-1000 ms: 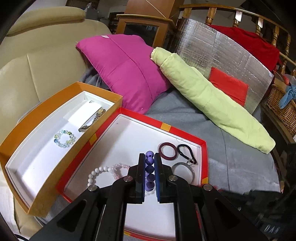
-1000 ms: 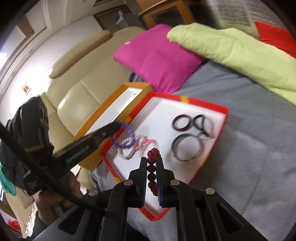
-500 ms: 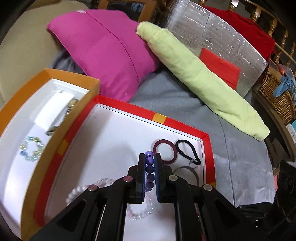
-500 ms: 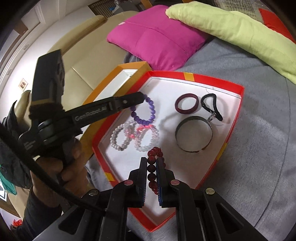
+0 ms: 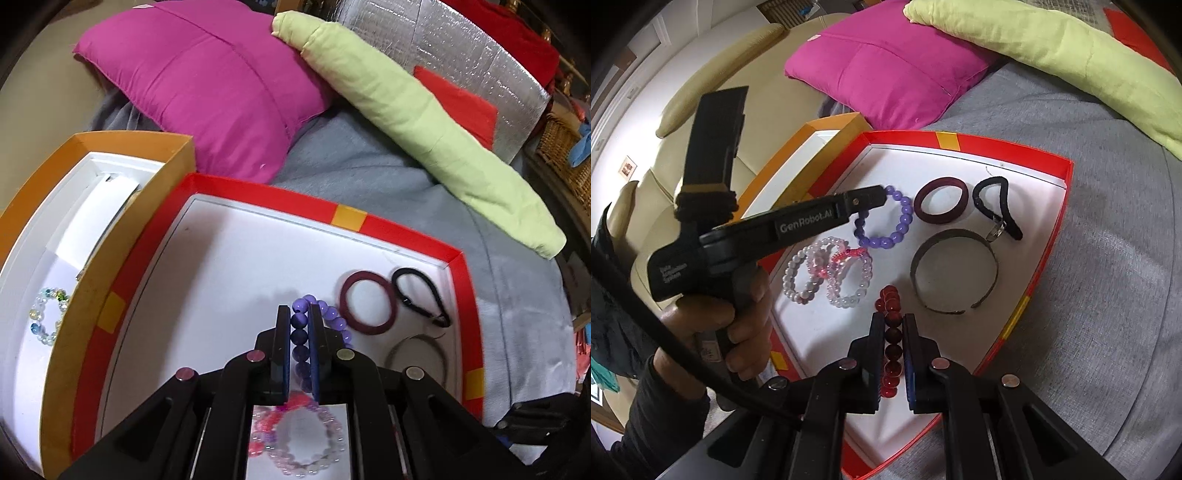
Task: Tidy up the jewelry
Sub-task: 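Carry both bead bracelets over the red box and open both tools inside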
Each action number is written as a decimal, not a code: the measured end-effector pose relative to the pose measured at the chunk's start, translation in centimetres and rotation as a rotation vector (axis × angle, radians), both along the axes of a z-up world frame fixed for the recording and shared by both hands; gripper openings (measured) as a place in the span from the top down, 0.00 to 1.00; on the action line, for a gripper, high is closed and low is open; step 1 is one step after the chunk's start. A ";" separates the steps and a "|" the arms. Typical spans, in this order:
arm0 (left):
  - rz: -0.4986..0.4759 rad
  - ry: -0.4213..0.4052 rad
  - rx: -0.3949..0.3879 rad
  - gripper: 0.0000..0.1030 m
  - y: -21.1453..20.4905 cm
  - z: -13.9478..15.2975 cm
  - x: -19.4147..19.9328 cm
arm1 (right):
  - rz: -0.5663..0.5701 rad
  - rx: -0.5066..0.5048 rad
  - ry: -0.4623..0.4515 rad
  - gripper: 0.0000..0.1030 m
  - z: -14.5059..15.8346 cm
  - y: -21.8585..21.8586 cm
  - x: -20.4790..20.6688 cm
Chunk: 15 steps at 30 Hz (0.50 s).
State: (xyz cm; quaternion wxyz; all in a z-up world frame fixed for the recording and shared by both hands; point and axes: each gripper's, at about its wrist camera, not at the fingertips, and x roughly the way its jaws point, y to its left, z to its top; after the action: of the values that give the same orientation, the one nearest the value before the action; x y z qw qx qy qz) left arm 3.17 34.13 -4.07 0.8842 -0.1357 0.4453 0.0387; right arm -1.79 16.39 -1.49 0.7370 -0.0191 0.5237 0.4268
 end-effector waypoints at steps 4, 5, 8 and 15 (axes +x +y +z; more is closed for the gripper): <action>0.009 0.010 0.014 0.91 0.3 -0.2 -0.1 | -0.003 -0.025 -0.012 0.90 -0.3 0.2 0.1; 0.007 0.011 0.020 0.91 0.2 -0.2 -0.1 | -0.001 -0.035 -0.014 0.90 -0.3 0.3 0.1; 0.004 0.017 0.046 0.91 -0.2 -0.1 -0.1 | 0.004 -0.057 -0.021 0.90 -0.5 0.4 0.0; 0.010 0.016 0.077 0.91 -0.5 0.0 -0.1 | -0.002 -0.077 -0.028 0.90 -0.6 0.3 0.1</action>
State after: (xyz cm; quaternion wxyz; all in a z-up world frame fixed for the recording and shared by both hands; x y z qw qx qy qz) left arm 3.09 33.60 -4.09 0.8849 -0.1035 0.4500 0.0612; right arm -1.68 16.73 -2.07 0.7435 -0.0530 0.5292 0.4054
